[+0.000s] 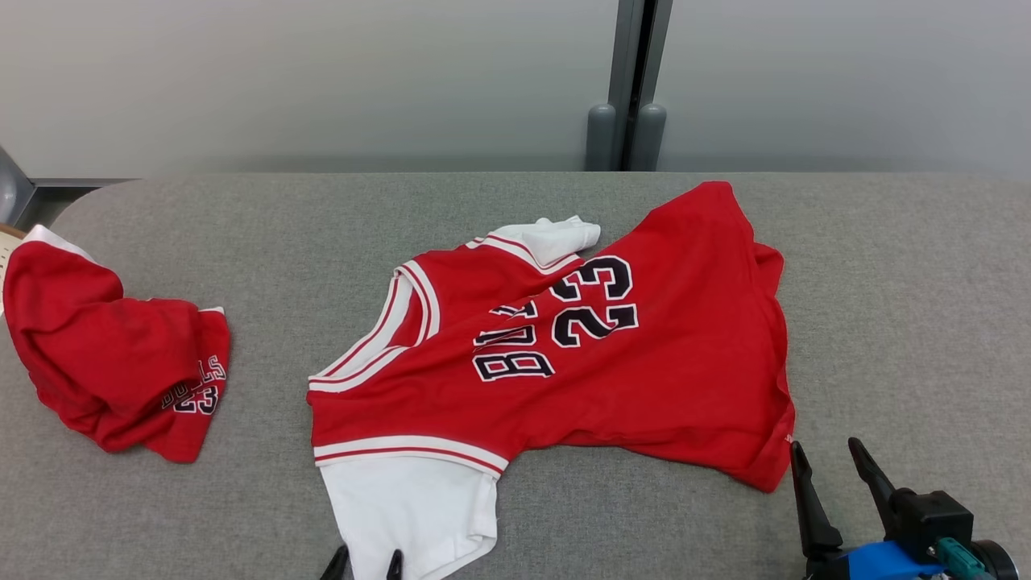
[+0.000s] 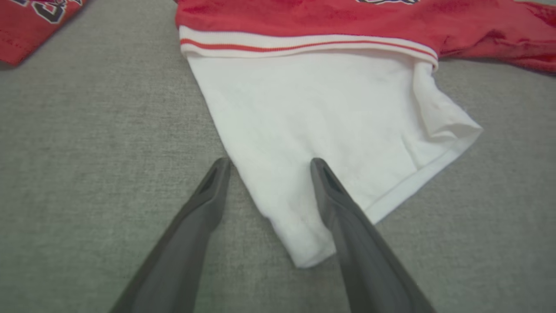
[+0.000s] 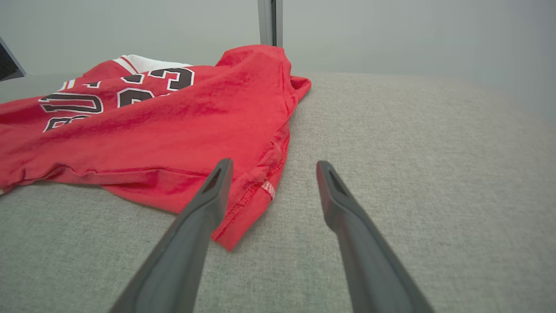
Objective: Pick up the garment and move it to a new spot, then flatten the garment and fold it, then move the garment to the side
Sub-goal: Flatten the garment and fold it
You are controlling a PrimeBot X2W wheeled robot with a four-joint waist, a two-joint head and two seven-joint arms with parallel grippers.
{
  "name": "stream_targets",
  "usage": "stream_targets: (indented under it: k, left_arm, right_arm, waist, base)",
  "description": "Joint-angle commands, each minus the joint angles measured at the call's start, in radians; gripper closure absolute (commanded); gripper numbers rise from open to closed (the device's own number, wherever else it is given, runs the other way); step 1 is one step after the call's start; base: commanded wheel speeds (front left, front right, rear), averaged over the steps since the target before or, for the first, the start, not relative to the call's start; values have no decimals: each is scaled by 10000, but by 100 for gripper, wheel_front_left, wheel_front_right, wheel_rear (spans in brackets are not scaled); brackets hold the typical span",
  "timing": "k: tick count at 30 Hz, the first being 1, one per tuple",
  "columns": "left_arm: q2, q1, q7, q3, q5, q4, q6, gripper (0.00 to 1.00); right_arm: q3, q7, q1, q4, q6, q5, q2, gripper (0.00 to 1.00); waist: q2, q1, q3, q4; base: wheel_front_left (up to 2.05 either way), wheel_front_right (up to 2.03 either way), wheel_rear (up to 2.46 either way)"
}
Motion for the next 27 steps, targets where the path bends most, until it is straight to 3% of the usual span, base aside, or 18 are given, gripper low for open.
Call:
stream_targets:
  k: [1, 17, 27]
  left_arm:
    - [-32, -61, 60, -281, -114, 177, -97, 0]
    - [123, -627, 84, -1168, -1346, 265, -64, 0]
    - [154, -775, 55, -1092, -1149, 123, -63, 0]
  right_arm:
    - [-21, -34, -131, 52, 5, 36, 4, 0]
    - [88, -36, -516, 518, 5, 142, 4, 0]
    - [74, 65, -1466, 2260, 5, -189, -28, 0]
  waist:
    - [0, 0, 7, -3]
    - [0, 0, 274, 32]
    - [0, 0, 219, 149]
  base:
    - [0, 0, 0]
    - [0, 0, 0]
    - [0, 0, 0]
